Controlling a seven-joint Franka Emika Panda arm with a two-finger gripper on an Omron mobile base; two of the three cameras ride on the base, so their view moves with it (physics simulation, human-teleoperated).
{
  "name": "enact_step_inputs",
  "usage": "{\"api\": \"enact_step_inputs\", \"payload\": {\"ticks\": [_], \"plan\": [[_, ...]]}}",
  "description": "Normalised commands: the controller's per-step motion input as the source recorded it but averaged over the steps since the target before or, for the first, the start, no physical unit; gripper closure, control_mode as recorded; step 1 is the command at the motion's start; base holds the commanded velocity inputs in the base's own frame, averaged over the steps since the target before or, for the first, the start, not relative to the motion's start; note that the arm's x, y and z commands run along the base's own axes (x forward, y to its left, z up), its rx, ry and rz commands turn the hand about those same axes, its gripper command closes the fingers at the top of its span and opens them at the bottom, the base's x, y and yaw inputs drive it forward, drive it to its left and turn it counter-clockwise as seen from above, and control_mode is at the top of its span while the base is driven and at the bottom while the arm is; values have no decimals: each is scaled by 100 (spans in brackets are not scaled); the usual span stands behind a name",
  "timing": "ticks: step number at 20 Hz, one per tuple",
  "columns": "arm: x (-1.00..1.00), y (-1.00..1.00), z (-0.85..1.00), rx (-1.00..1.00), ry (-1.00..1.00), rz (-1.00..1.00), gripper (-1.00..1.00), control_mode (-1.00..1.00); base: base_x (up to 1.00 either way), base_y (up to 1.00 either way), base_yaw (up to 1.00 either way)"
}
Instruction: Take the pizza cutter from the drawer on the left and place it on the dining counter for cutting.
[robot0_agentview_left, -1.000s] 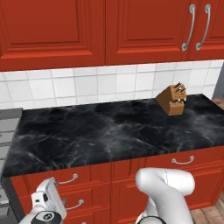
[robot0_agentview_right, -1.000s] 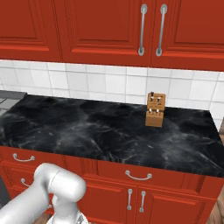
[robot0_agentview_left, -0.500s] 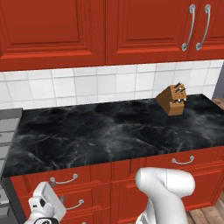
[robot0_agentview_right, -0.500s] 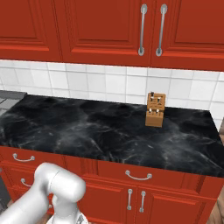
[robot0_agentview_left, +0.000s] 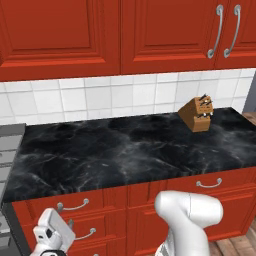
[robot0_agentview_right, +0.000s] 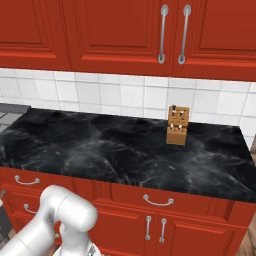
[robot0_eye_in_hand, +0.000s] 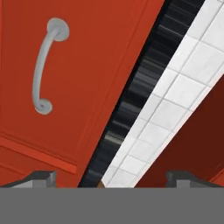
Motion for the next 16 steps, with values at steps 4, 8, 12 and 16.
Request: {"api": "enact_step_inputs", "payload": {"ticks": [4,8,12,16], "plan": [[4,0,-34,0,-22,1,-100,-100,0,0,0],[10,-11,-22,2,-23,5,-100,-100,0,0,0],[13,-11,-15,8,-17,17,-100,-100,0,0,0],[2,-8,-12,10,-16,23,-100,-100,0,0,0]]}}
